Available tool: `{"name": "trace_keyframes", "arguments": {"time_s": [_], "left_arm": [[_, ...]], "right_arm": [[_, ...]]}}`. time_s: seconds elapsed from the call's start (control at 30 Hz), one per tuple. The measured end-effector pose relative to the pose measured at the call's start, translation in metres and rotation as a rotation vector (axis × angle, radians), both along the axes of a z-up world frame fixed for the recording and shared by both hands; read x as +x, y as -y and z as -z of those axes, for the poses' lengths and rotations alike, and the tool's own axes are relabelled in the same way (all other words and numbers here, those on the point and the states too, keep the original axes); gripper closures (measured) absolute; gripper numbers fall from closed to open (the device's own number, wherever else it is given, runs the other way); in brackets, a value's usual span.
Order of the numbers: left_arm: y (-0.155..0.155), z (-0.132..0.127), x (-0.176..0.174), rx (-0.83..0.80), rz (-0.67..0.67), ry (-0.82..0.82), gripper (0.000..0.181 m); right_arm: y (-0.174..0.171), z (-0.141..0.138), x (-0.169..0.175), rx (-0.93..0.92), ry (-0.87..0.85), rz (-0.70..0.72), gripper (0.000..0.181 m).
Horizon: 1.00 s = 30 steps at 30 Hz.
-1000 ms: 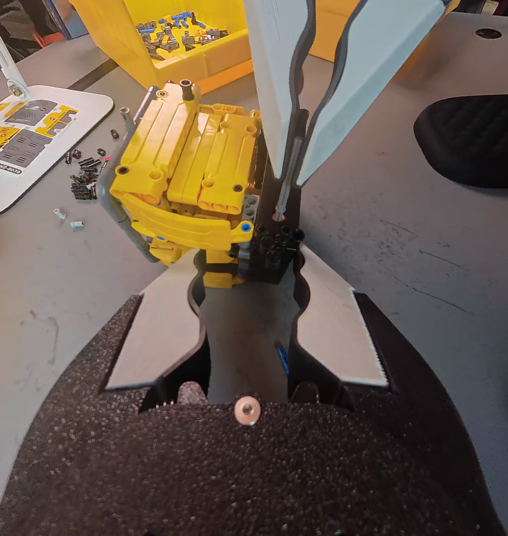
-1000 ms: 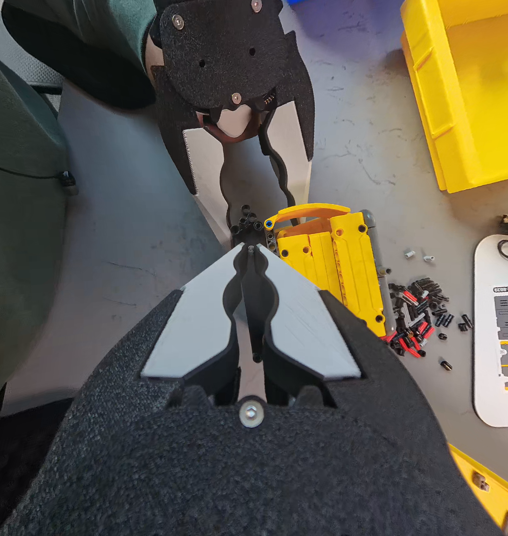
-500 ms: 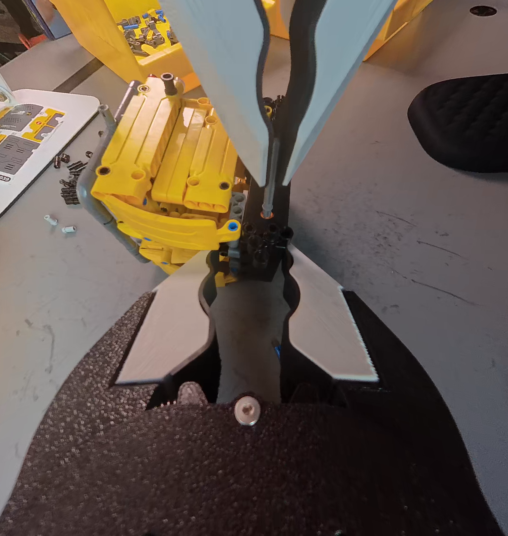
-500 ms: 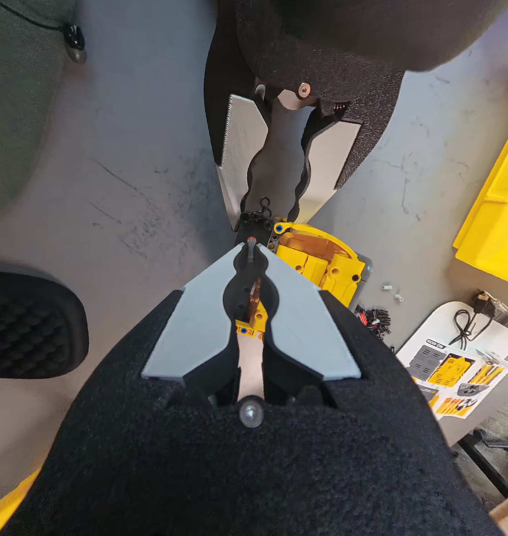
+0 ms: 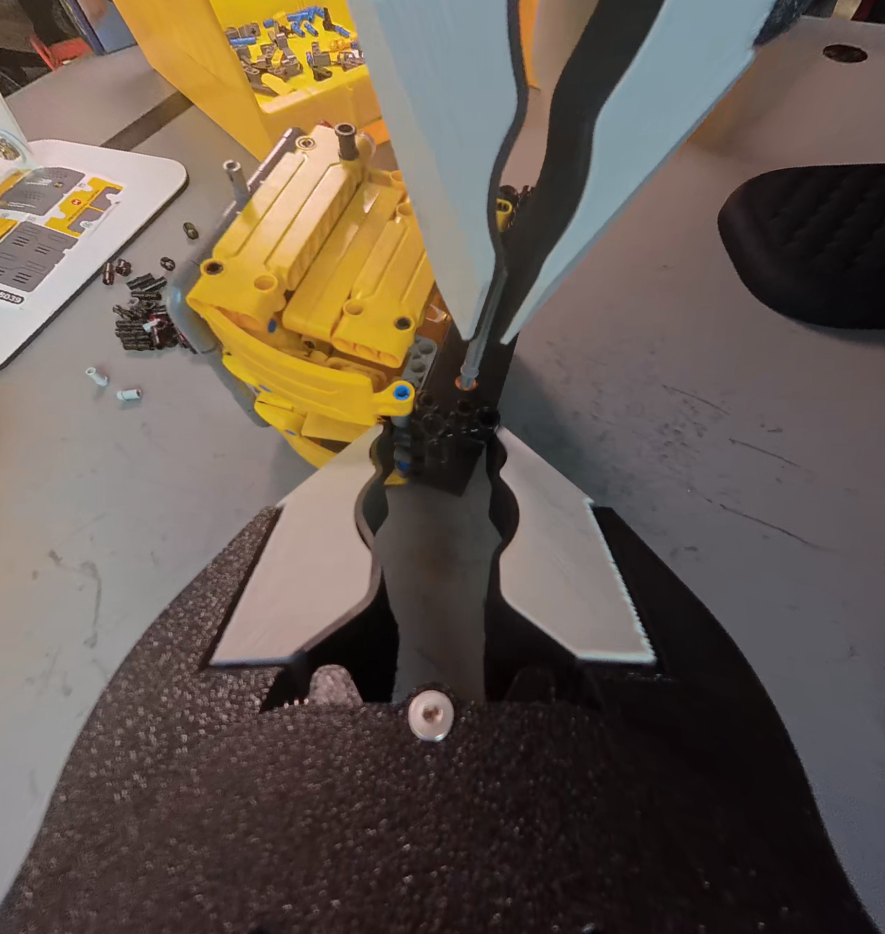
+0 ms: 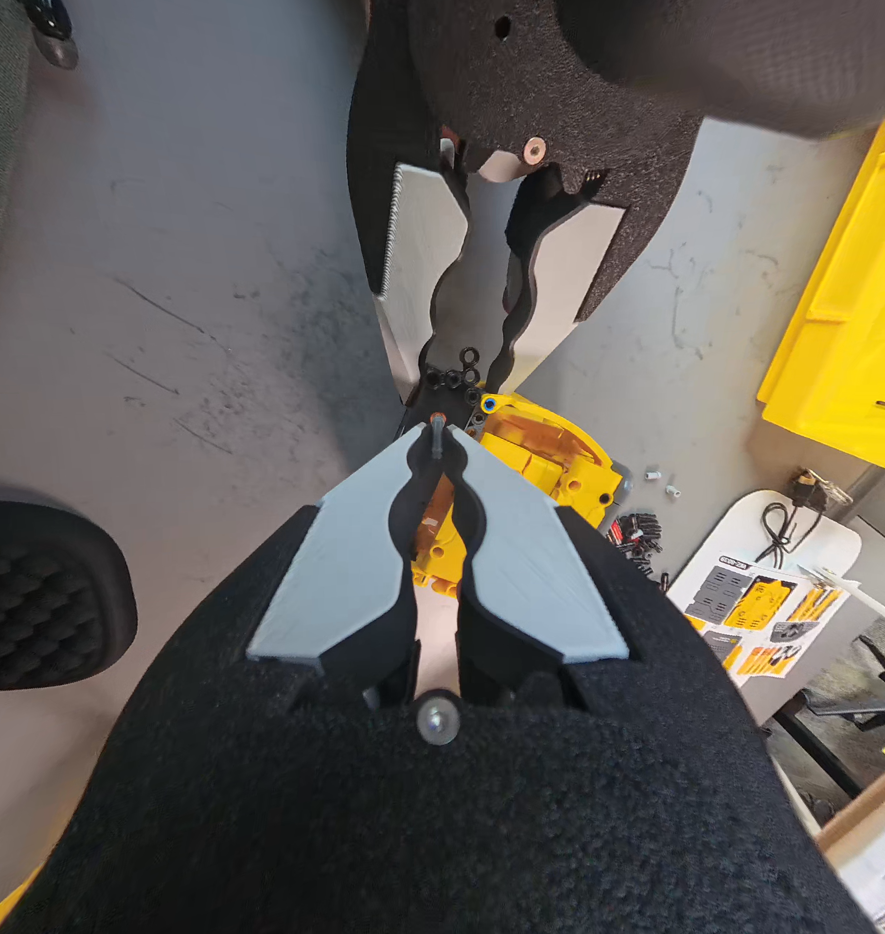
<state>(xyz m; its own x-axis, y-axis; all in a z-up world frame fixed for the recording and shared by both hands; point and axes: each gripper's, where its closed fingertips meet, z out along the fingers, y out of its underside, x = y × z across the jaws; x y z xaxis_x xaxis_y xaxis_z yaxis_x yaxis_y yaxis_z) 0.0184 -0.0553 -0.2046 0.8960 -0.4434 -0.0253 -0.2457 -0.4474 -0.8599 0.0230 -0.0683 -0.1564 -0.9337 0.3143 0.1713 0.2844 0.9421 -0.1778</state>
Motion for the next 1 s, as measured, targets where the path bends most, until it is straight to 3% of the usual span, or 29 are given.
{"name": "trace_keyframes", "arguments": {"time_s": [0.2, 0.7, 1.0], "left_arm": [[-0.0011, 0.0002, 0.0006, -0.023, -0.026, 0.014, 0.146], [-0.0017, -0.0006, 0.0012, -0.045, -0.031, 0.041, 0.146], [-0.0017, -0.0007, 0.0019, -0.042, -0.032, 0.045, 0.146]], "right_arm": [[0.0000, 0.0021, -0.0006, 0.040, 0.040, 0.031, 0.179], [-0.0022, 0.0048, -0.0022, -0.208, -0.002, 0.209, 0.179], [-0.0012, 0.0092, -0.0027, -0.211, -0.017, 0.228, 0.179]]}}
